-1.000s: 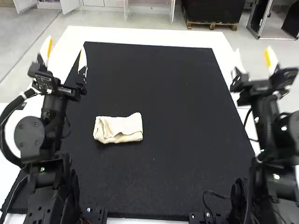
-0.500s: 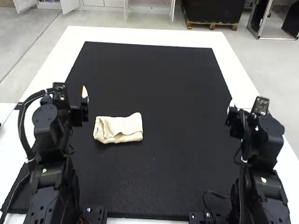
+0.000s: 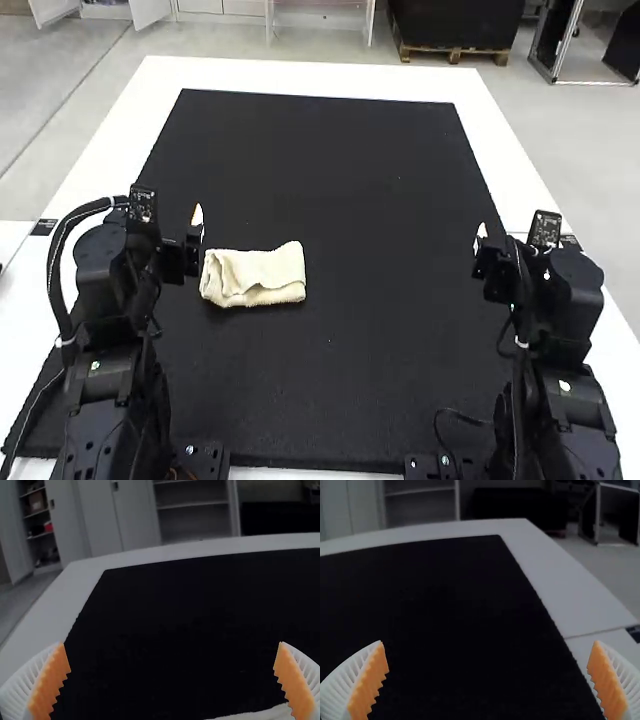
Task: Fold the towel.
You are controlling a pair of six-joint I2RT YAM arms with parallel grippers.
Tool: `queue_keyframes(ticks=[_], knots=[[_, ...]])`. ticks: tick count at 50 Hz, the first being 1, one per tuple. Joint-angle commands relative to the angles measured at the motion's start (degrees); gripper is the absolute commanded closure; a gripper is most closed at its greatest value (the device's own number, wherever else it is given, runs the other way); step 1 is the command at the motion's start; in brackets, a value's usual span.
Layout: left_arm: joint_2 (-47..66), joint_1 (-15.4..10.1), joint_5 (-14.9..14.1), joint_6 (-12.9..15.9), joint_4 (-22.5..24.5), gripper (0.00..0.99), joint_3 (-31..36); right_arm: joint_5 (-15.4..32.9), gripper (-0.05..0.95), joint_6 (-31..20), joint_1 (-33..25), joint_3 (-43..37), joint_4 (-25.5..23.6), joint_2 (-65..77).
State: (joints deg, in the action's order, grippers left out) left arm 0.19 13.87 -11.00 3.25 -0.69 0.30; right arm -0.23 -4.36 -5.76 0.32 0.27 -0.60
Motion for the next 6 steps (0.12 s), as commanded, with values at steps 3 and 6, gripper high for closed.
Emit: queue_keyframes(ticks=[3,6], knots=[[-0.3,0.3,-1.0,0.6,0.3,0.036,-0.2,-2.0,-0.02,-0.5,-0.5,-0.3,-0.1,0.3],[-0.3,0.3,-1.0,0.5,0.3,0.036,-0.2,-2.0,-0.02,-0.5,-0.5,-0.3,-0.1,0.3]])
